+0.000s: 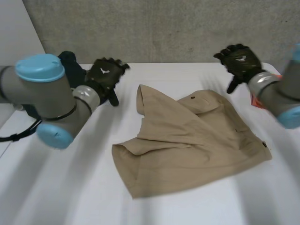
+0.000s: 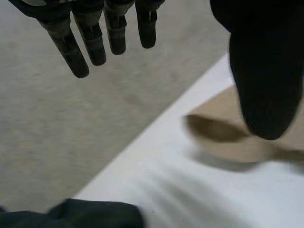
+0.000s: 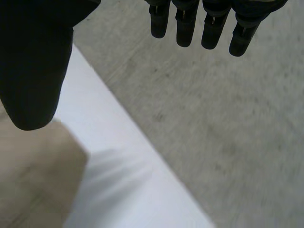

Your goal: Fold the laundry.

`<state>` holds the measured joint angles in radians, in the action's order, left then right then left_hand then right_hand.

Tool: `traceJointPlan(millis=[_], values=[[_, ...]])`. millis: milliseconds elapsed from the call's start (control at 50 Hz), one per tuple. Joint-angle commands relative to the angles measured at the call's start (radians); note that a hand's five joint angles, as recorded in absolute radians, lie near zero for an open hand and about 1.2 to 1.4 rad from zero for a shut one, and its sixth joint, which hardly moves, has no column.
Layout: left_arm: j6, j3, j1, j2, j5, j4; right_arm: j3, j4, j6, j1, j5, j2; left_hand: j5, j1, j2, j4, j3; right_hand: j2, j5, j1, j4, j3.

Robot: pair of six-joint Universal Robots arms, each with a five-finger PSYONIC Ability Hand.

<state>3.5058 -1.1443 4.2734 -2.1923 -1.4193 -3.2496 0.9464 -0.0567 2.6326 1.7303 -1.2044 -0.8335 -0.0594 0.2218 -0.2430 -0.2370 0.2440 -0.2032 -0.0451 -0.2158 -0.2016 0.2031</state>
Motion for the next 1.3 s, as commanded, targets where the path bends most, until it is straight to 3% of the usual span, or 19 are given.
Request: traceJointPlan(millis=[20,120,200,300,460,580,680,960,1160,1240,1260,1300], values=[[-0.022,-0.290,-0.093,0.281,0.033,0.218,0.264,0.300,-0.048,-0.138,0.107,-0.309,-0.220,0.232,-0.211,-0.217,0.210,-0.124,-0.107,-0.111,-0.125,0.124],[-0.051,-0.438,-0.184,0.371,0.082,0.394,0.395,0.576,-0.242,-0.248,0.176,-0.400,-0.349,0.361,-0.340,-0.346,0.339,-0.352,-0.336,-0.340,-0.354,0.352],[-0.068,-0.503,-0.231,0.396,0.099,0.445,0.500,0.745,-0.428,-0.313,0.219,-0.411,-0.423,0.435,-0.413,-0.420,0.412,-0.537,-0.521,-0.525,-0.539,0.537],[-0.103,-0.537,-0.274,0.387,0.092,0.423,0.620,0.785,-0.552,-0.374,0.258,-0.412,-0.470,0.482,-0.461,-0.467,0.460,-0.673,-0.657,-0.660,-0.675,0.673],[-0.119,-0.529,-0.282,0.293,0.007,0.332,0.730,0.681,-0.592,-0.407,0.284,-0.398,-0.373,0.385,-0.364,-0.370,0.363,-0.632,-0.616,-0.620,-0.634,0.632],[-0.116,-0.482,-0.273,0.221,-0.085,0.266,0.756,0.536,-0.566,-0.345,0.266,-0.359,-0.297,0.309,-0.288,-0.294,0.287,-0.310,-0.294,-0.298,-0.312,0.310],[-0.108,-0.440,-0.264,0.166,-0.138,0.258,0.733,0.390,-0.493,-0.276,0.238,-0.331,-0.217,0.230,-0.208,-0.214,0.207,-0.209,-0.193,-0.197,-0.211,0.209],[-0.097,-0.388,-0.244,0.108,-0.178,0.163,0.627,0.184,-0.370,-0.150,0.200,-0.251,-0.288,0.300,-0.279,-0.285,0.278,-0.274,-0.257,-0.261,-0.275,0.274],[-0.057,-0.315,-0.245,0.036,-0.196,0.091,0.578,0.121,-0.364,-0.130,0.160,-0.181,-0.528,0.540,-0.519,-0.525,0.518,-0.461,-0.445,-0.449,-0.463,0.462],[-0.039,-0.278,-0.250,-0.006,-0.201,0.088,0.578,0.075,-0.365,-0.124,0.157,-0.168,-0.956,0.968,-0.946,-0.953,0.945,-0.757,-0.741,-0.745,-0.759,0.757],[-0.036,-0.267,-0.247,-0.017,-0.204,0.088,0.577,0.054,-0.365,-0.118,0.152,-0.168,-1.160,1.172,-1.151,-1.157,1.150,-1.069,-1.053,-1.057,-1.071,1.069],[-0.034,-0.258,-0.244,-0.020,-0.210,0.088,0.572,0.040,-0.362,-0.115,0.141,-0.173,-1.162,1.174,-1.153,-1.159,1.152,-1.193,-1.177,-1.180,-1.195,1.193]])
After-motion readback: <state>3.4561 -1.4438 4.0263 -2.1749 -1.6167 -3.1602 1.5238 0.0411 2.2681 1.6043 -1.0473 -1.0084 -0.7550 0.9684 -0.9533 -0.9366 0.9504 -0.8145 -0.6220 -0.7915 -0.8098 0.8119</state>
